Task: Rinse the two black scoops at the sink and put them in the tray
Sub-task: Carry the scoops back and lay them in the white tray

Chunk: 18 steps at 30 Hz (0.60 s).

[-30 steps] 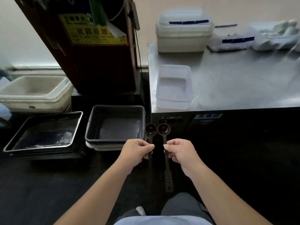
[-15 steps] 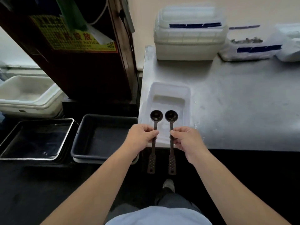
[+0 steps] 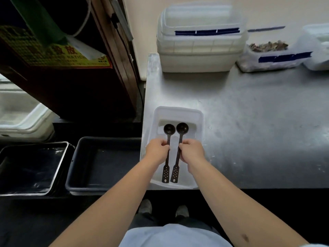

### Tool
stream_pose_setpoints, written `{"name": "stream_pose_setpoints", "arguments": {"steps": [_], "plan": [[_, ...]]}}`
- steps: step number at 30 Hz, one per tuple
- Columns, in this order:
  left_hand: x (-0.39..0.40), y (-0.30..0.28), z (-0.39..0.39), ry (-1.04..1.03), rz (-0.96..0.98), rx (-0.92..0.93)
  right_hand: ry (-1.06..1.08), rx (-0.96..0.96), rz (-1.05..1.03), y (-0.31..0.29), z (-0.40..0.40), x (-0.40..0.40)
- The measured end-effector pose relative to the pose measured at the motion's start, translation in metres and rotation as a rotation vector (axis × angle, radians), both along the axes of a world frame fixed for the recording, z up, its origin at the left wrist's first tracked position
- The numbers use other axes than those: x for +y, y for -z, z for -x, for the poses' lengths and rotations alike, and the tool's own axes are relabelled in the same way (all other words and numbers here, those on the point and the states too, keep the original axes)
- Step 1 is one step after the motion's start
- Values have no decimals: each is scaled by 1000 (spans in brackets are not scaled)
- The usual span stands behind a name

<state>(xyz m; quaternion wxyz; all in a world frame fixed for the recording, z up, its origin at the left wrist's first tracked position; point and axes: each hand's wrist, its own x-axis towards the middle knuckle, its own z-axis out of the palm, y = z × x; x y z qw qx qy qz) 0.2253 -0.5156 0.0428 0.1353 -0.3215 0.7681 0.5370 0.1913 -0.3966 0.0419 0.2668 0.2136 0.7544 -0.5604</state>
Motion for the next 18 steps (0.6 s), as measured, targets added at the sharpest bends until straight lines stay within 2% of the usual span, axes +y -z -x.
{"name": "stream_pose_setpoints", "arguments": {"steps": [6,10,18], "plan": [[-3,30,11,106,164,-85,-115,21,-230,27,12,-7],[-2,41,16,160,253,-134,-103,7,-317,40,13,-11],[3,51,16,64,272,-103,-171,-5,-480,55,7,-11]]}}
